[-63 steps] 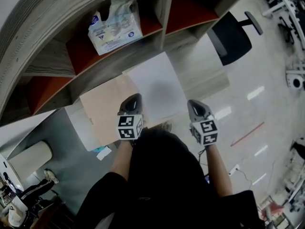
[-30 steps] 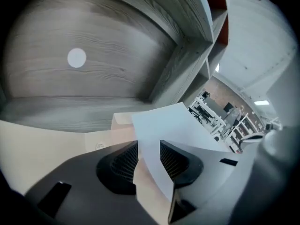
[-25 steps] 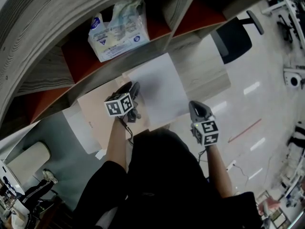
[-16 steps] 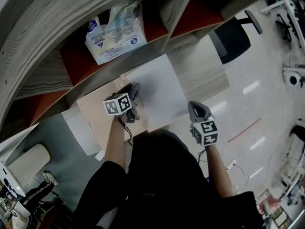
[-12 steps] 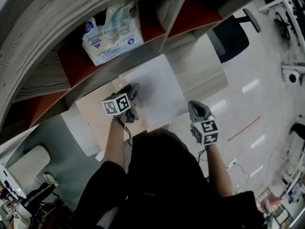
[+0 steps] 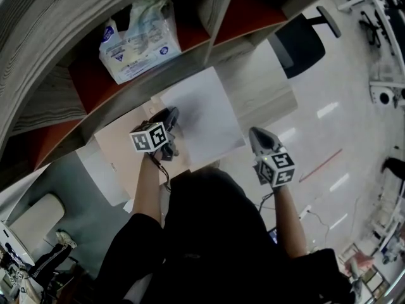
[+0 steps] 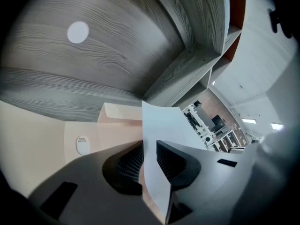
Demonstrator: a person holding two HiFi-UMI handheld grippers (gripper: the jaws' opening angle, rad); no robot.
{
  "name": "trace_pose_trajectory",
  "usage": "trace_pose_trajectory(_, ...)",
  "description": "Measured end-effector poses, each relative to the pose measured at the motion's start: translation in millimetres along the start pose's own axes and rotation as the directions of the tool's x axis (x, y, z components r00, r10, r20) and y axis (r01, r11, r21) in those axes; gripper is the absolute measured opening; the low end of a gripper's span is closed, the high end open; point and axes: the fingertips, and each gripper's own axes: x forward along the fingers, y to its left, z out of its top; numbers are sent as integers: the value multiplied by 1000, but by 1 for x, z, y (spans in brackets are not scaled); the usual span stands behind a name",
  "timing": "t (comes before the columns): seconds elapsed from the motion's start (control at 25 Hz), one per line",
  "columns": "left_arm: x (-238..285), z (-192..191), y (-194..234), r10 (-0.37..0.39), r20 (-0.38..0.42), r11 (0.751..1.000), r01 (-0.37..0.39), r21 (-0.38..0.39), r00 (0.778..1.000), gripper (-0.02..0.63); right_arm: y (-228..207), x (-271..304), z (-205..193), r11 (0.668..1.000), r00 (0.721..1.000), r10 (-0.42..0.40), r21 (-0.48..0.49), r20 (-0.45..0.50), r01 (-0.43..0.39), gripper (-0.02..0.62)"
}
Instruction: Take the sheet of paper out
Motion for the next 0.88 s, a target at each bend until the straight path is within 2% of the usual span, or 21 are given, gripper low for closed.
trace_pose_trajectory(0.12,0,0,-2,-4,3,1000,4,6,1000,85,-1,1,-4,999,999,37,21,-15,-36,18)
trace_pose_trajectory(0.32,3,-4,-5,-18,-15,1000,19,21,1000,66,6,3,-11,990,993,118,75,-17,-116,23)
trace_pose_trajectory(0.36,3,-5,-6,-21,-19,999,21,24,1000,64,7,3,-13,988,991,132,83,-21,-130,44)
trace_pose_trajectory(0.44,4,-6,-8,-27,-24,999,28,28,999,61,8,4,-19,985,988,146,92,-39,-142,137)
trace_pose_trajectory(0.68,9,-6,-12,-44,-39,998,46,40,998,57,11,14,-39,965,975,211,176,-70,-196,183)
trace_pose_trajectory(0.88,12,-9,-17,-53,-53,997,56,51,997,57,10,19,-55,964,970,215,187,-116,-192,189)
